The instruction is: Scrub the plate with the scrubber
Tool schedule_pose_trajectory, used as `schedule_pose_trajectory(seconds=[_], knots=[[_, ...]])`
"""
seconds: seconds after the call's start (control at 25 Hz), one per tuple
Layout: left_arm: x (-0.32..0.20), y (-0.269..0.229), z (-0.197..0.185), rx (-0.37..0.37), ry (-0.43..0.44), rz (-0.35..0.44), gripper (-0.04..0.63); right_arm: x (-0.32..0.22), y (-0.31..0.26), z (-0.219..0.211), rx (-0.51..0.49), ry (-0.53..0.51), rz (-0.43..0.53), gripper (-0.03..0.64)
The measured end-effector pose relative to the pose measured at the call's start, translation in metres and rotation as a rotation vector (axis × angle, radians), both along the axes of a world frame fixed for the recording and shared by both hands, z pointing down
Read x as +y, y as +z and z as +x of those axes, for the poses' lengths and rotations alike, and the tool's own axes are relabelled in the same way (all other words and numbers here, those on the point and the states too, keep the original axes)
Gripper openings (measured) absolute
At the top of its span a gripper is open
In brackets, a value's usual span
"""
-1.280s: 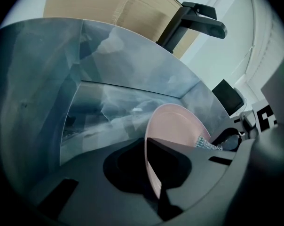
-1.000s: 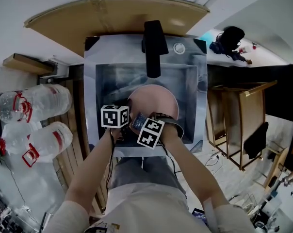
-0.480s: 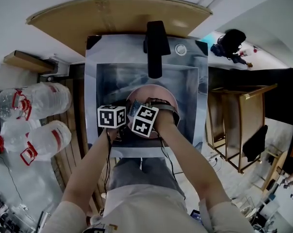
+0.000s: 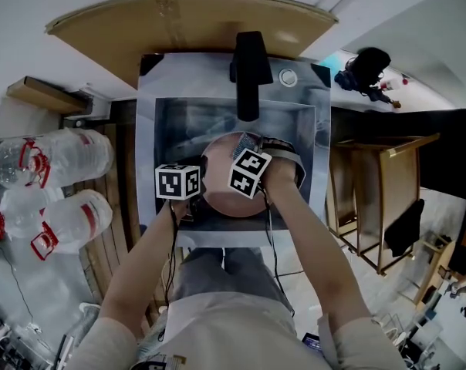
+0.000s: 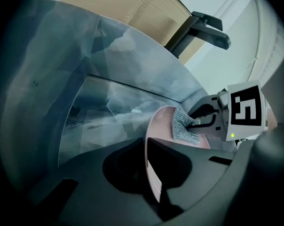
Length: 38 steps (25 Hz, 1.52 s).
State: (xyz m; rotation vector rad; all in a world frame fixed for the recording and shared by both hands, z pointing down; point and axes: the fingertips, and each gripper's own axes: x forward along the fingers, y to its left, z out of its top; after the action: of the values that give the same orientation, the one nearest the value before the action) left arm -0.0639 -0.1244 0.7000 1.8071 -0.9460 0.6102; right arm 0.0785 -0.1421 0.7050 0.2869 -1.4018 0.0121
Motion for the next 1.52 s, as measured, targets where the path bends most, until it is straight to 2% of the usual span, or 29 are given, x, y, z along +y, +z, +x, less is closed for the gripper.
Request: schedule_pose_trajectory(seconds=[0.12, 0.24, 0.36, 0.52, 0.68, 0.92, 1.2, 1.28, 1.52], knots=[[0.0, -0.001, -0.001, -0.007, 0.002, -0.002, 0.031, 0.028, 0.0, 0.016, 0.084, -0.062, -0.083, 0.12], [0.0, 0.0, -0.002, -0.008, -0.009, -0.003, 0.031, 0.059, -0.001, 0.019, 0.106, -0.11, -0.16, 0.12], [0.0, 0.0, -0.001, -0.007, -0.027, -0.007, 0.034, 0.093, -0.002, 0.009, 0.047, -0.11, -0.235, 0.12], [0.0, -0.001, 0.0, -0.003, -0.053, -0.015, 0.041, 0.127, -0.003, -0.029, -0.131, -0.084, -0.295, 0.126], [0.001, 0.0, -0.003, 0.006, -0.084, -0.031, 0.046, 0.137, -0.005, -0.069, -0.263, -0.116, -0.26, 0.127], [0.0, 0.001, -0.004, 0.019, -0.109, -0.035, 0.051, 0.112, -0.002, -0.095, -0.336, -0.08, -0.24, 0.13], [0.001, 0.001, -0.01, 0.037, -0.141, -0.04, 0.046, 0.058, 0.001, -0.093, -0.23, -0.132, -0.157, 0.129], [0.001, 0.002, -0.009, 0.032, -0.129, -0.044, 0.041, 0.034, 0.002, -0.085, -0.201, -0.127, -0.097, 0.127], [0.002, 0.003, -0.009, 0.04, -0.132, -0.048, 0.041, -0.016, 0.0, -0.044, -0.209, 0.037, 0.021, 0.123]])
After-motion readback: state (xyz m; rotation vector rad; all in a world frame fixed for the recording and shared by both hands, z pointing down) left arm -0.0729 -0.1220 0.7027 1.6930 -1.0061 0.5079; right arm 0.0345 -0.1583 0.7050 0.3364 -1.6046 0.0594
